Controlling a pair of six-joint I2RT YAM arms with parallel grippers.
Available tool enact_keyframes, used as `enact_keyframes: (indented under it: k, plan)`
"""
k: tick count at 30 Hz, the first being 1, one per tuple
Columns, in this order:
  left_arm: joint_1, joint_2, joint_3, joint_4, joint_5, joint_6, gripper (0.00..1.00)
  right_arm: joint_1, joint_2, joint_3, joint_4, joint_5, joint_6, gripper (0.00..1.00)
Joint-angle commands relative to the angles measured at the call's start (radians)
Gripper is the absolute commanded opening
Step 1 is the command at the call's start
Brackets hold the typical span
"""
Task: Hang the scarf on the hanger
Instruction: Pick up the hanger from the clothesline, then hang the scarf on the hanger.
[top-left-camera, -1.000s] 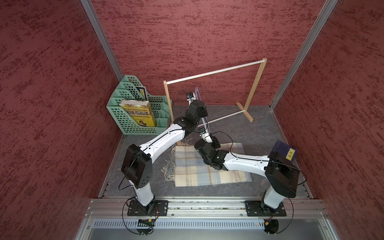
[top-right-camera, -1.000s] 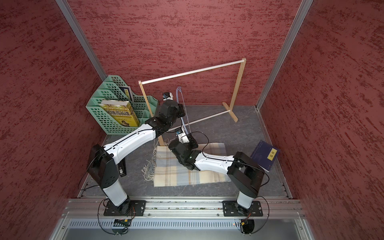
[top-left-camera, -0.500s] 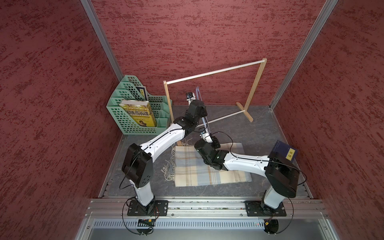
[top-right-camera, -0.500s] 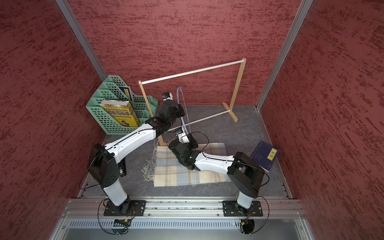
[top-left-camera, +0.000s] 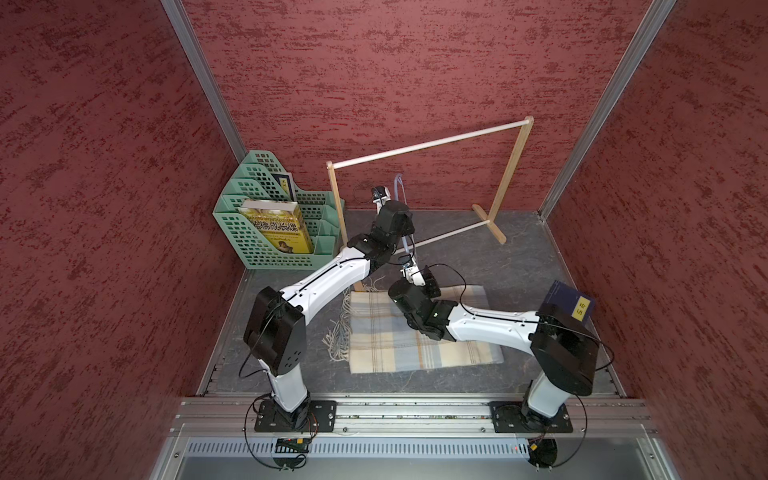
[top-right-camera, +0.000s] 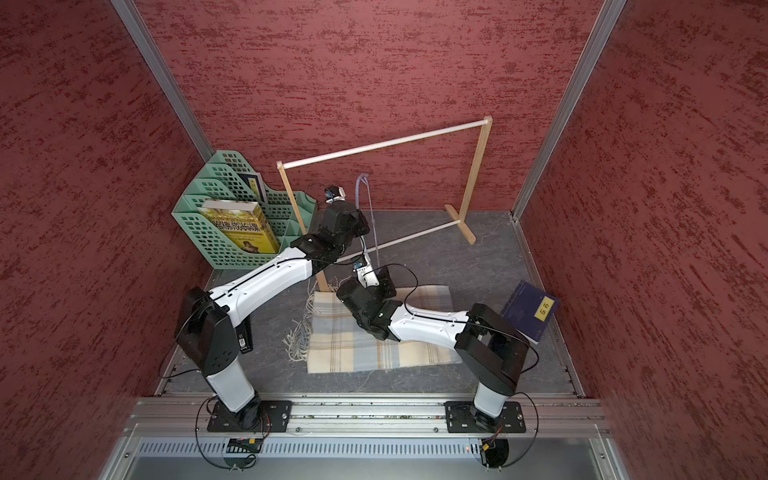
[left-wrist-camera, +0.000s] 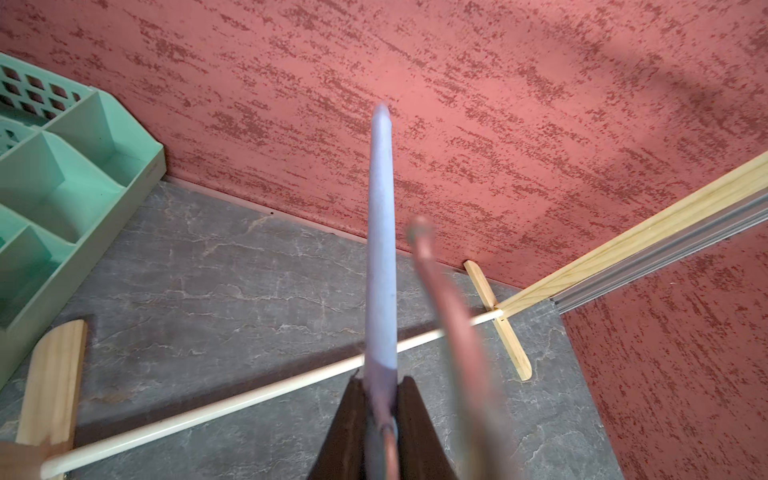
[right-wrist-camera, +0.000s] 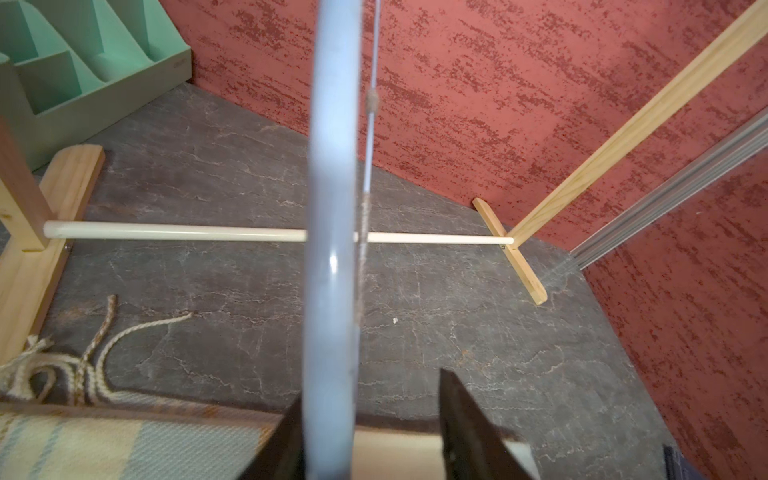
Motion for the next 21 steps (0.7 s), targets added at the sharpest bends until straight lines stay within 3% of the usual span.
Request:
enact_keyframes:
  k: [1,7,11,16,21]
  plan:
    - [0.002,-0.015,0.030,-0.100,-0.057,-0.040,0.04,0.007,-0.070,0.014,-0.061,0.018,0.032,0.61]
    - [-0.001,-0.026,0.039,-0.213,-0.056,-0.109,0.01,0.023,-0.230,-0.083,-0.151,-0.035,0.032,0.69]
    - [-0.003,-0.054,0.020,-0.249,-0.036,-0.113,0.01,0.034,-0.422,-0.171,-0.325,-0.147,0.144,0.70]
    - [0.000,-0.098,-0.009,-0.260,-0.037,-0.073,0.01,0.036,-0.684,-0.247,-0.595,-0.390,0.265,0.76]
    - [-0.005,-0.101,-0.012,-0.265,-0.049,-0.020,0.01,0.035,-0.735,-0.255,-0.672,-0.745,0.294,0.85]
